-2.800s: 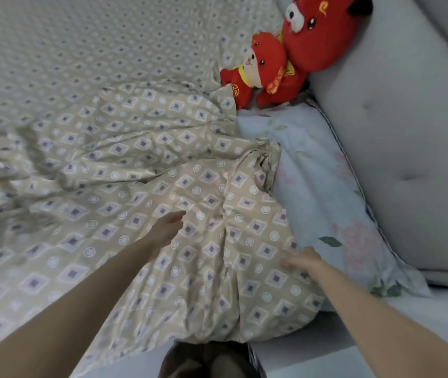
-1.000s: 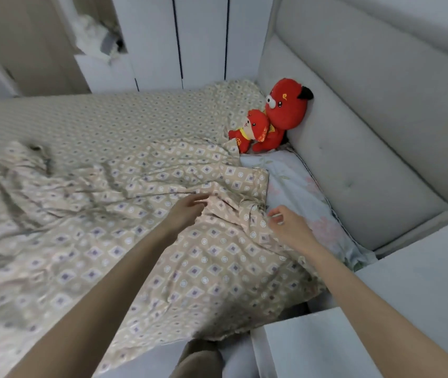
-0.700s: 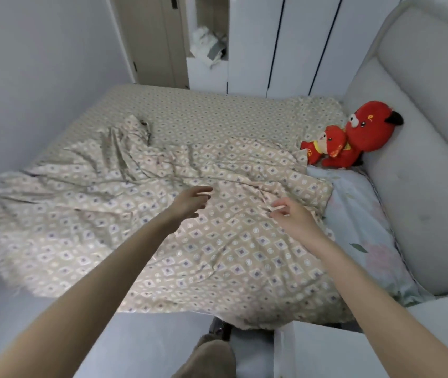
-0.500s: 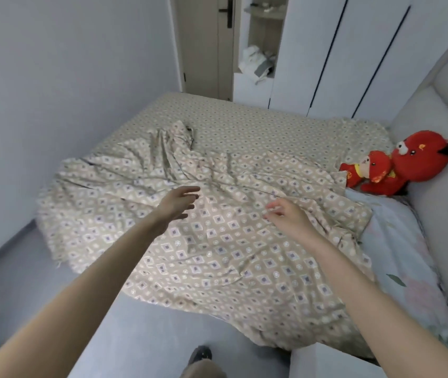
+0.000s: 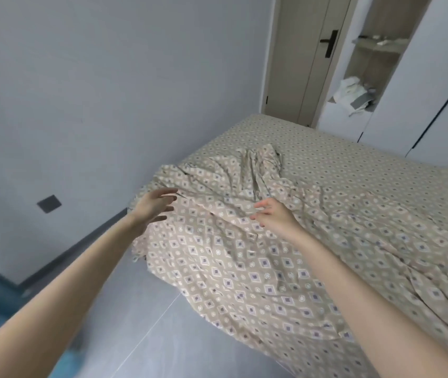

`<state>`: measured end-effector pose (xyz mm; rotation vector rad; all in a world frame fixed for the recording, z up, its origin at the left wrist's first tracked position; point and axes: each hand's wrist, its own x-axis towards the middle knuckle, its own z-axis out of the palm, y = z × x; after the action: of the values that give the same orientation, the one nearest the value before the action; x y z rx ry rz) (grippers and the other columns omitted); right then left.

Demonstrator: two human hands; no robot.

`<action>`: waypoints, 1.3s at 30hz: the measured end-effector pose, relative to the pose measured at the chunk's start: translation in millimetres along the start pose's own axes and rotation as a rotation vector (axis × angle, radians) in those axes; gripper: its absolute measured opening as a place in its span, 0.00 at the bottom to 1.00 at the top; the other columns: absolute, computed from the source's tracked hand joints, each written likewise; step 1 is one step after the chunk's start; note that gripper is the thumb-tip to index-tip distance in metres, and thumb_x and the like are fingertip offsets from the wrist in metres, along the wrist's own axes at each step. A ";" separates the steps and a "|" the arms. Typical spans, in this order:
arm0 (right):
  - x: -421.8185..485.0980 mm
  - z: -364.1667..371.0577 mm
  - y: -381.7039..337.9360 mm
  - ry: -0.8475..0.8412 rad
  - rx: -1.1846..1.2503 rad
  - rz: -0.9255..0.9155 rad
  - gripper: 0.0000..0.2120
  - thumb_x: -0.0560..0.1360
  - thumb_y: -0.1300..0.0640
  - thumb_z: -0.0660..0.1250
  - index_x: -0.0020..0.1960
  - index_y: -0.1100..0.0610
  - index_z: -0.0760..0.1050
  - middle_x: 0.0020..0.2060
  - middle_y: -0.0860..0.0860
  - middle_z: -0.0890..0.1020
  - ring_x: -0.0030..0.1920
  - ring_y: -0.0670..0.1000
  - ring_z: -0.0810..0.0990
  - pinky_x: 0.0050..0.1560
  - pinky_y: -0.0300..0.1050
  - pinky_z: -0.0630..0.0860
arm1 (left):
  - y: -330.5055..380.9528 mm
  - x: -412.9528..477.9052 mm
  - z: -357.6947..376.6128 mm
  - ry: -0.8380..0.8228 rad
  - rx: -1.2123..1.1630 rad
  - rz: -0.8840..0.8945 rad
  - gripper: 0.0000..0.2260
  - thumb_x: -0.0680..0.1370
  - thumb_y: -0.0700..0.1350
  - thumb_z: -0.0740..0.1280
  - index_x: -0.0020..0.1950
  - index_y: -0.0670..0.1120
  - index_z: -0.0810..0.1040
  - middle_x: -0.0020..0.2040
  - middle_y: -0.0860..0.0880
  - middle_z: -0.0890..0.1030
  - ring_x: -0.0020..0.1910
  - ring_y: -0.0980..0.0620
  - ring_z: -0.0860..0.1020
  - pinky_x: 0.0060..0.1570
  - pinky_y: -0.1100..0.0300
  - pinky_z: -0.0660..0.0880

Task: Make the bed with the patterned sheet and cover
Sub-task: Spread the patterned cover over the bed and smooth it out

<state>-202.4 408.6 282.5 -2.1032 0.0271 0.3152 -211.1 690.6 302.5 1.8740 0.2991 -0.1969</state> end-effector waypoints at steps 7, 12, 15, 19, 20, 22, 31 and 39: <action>87.8 113.4 -78.5 -0.055 0.002 0.015 0.11 0.75 0.56 0.66 0.57 0.49 0.72 0.53 0.48 0.79 0.50 0.49 0.79 0.51 0.44 0.74 | -27.3 64.5 -132.2 0.072 -0.014 -0.079 0.12 0.81 0.40 0.58 0.62 0.50 0.73 0.57 0.50 0.77 0.54 0.49 0.76 0.57 0.53 0.71; 160.8 176.9 -117.5 -0.099 -0.018 0.026 0.10 0.76 0.57 0.66 0.57 0.51 0.74 0.55 0.50 0.79 0.49 0.49 0.78 0.47 0.41 0.73 | -53.6 130.9 -204.1 0.119 -0.031 -0.129 0.13 0.81 0.40 0.59 0.64 0.48 0.74 0.58 0.49 0.77 0.54 0.48 0.76 0.60 0.52 0.71; 214.0 210.8 -130.3 -0.119 -0.031 0.040 0.10 0.76 0.57 0.66 0.57 0.52 0.74 0.56 0.50 0.78 0.50 0.49 0.78 0.46 0.40 0.73 | -68.4 178.8 -235.7 0.124 -0.026 -0.164 0.13 0.81 0.40 0.59 0.64 0.47 0.74 0.57 0.49 0.76 0.53 0.48 0.75 0.62 0.50 0.71; 305.7 257.8 -148.7 -0.119 -0.034 0.071 0.10 0.75 0.58 0.65 0.57 0.52 0.75 0.56 0.49 0.78 0.54 0.49 0.78 0.55 0.45 0.75 | -78.3 264.4 -276.9 0.080 0.010 -0.182 0.13 0.81 0.40 0.60 0.65 0.46 0.74 0.57 0.47 0.76 0.54 0.47 0.75 0.60 0.52 0.70; 325.9 267.1 -154.1 -0.115 -0.020 0.087 0.10 0.75 0.58 0.66 0.56 0.51 0.75 0.55 0.49 0.78 0.54 0.49 0.78 0.55 0.45 0.75 | -78.8 285.1 -286.0 0.067 0.022 -0.194 0.13 0.81 0.40 0.60 0.65 0.45 0.73 0.56 0.46 0.76 0.53 0.47 0.75 0.59 0.53 0.70; 370.0 285.4 -168.8 -0.111 0.015 0.120 0.08 0.75 0.58 0.66 0.53 0.50 0.74 0.54 0.49 0.78 0.52 0.49 0.78 0.53 0.44 0.75 | -74.2 329.8 -305.3 0.026 0.032 -0.227 0.15 0.78 0.42 0.64 0.65 0.45 0.73 0.55 0.47 0.76 0.51 0.48 0.75 0.56 0.55 0.71; 502.7 343.4 -207.8 -0.064 0.060 0.320 0.06 0.75 0.56 0.65 0.52 0.51 0.73 0.50 0.50 0.78 0.47 0.50 0.77 0.48 0.45 0.75 | -72.2 496.6 -365.7 -0.135 0.114 -0.285 0.16 0.80 0.42 0.61 0.69 0.45 0.72 0.63 0.46 0.75 0.55 0.50 0.74 0.48 0.60 0.72; 579.0 408.1 -207.0 0.108 0.128 0.468 0.10 0.76 0.57 0.63 0.57 0.54 0.74 0.53 0.51 0.78 0.51 0.51 0.77 0.49 0.44 0.73 | -116.6 635.6 -394.2 -0.293 0.213 -0.287 0.15 0.81 0.40 0.58 0.67 0.44 0.73 0.60 0.46 0.76 0.47 0.51 0.76 0.47 0.58 0.74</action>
<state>300.2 923.5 118.1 -1.9663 0.5944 0.4631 354.2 1167.6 142.0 1.9730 0.3546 -0.7156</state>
